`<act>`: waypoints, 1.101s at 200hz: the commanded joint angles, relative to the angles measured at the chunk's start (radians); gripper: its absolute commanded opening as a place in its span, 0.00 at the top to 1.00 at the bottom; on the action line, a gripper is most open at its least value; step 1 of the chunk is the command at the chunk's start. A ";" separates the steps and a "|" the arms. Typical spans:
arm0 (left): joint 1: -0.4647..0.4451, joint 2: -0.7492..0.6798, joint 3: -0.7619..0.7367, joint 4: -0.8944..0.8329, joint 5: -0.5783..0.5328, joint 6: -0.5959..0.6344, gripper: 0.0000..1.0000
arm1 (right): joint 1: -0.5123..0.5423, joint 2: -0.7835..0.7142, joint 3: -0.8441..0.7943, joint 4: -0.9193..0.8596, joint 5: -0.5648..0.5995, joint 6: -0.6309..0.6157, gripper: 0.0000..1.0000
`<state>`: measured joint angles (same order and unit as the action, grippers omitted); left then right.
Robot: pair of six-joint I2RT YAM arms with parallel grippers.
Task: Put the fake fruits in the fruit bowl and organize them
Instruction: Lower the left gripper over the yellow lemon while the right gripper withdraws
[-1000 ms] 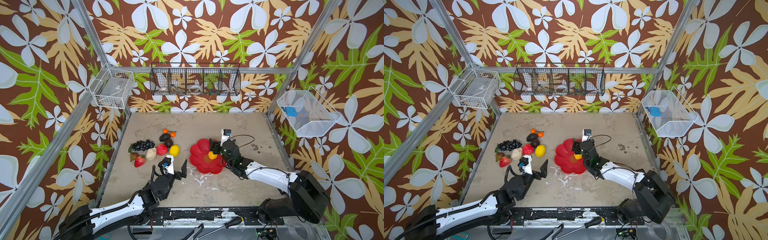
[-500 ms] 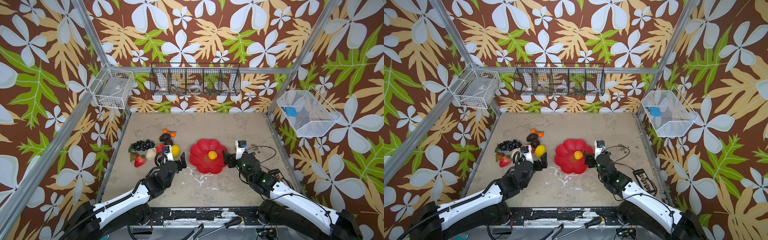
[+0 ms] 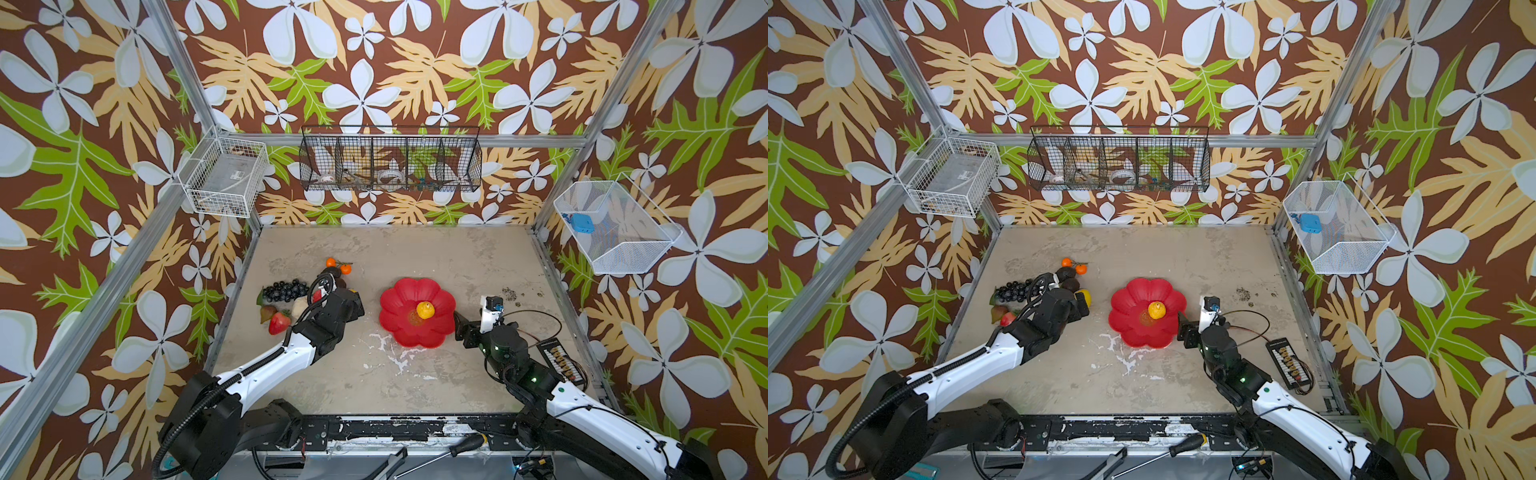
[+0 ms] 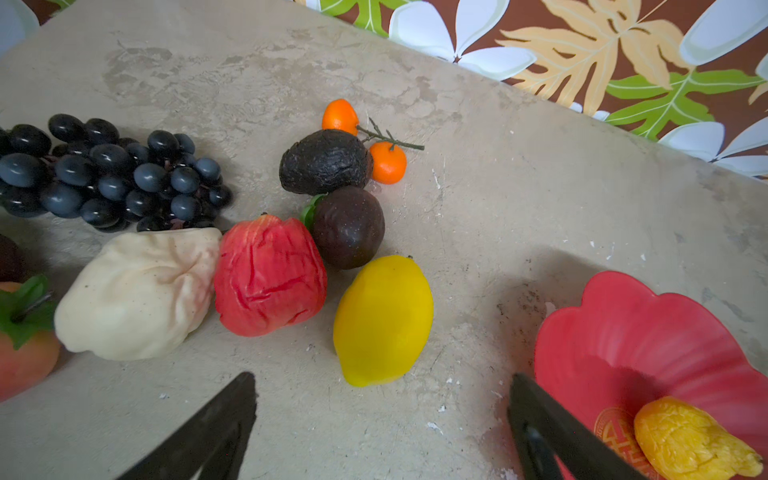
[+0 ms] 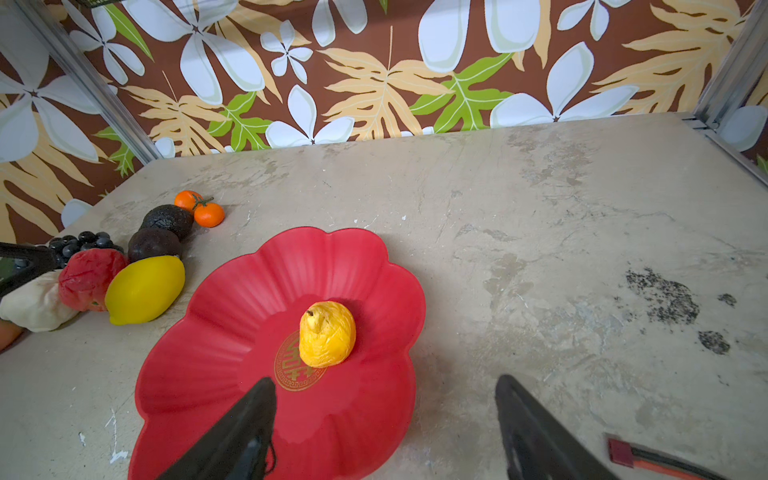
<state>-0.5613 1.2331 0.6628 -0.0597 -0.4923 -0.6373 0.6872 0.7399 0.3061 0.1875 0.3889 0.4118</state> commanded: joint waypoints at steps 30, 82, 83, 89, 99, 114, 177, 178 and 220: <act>0.032 0.170 0.104 -0.061 0.138 0.056 0.11 | 0.000 -0.014 -0.007 0.027 0.013 0.010 0.17; 0.032 0.300 0.187 -0.088 0.137 0.093 0.05 | 0.000 -0.014 -0.009 0.026 0.011 0.014 0.18; 0.032 0.302 0.188 -0.089 0.134 0.093 0.05 | 0.000 -0.013 -0.009 0.027 0.010 0.014 0.18; 0.032 0.314 0.195 -0.094 0.126 0.094 0.05 | 0.000 -0.014 -0.009 0.027 0.014 0.015 0.18; 0.032 0.328 0.202 -0.097 0.113 0.097 0.05 | 0.000 -0.014 -0.010 0.026 0.015 0.015 0.18; 0.032 0.345 0.204 -0.091 0.093 0.096 0.02 | 0.000 -0.014 -0.012 0.027 0.016 0.016 0.18; 0.032 0.418 0.231 -0.069 0.076 0.112 0.06 | -0.001 -0.004 -0.012 0.033 0.016 0.016 0.18; 0.032 0.419 0.231 -0.069 0.076 0.113 0.07 | -0.001 -0.004 -0.013 0.033 0.016 0.016 0.18; 0.032 0.459 0.254 -0.060 0.080 0.134 0.13 | 0.000 -0.008 -0.016 0.036 0.017 0.016 0.18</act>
<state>-0.5312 1.6783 0.9047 -0.1295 -0.3985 -0.5205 0.6872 0.7338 0.2939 0.1997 0.3931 0.4160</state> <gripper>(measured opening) 0.871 0.819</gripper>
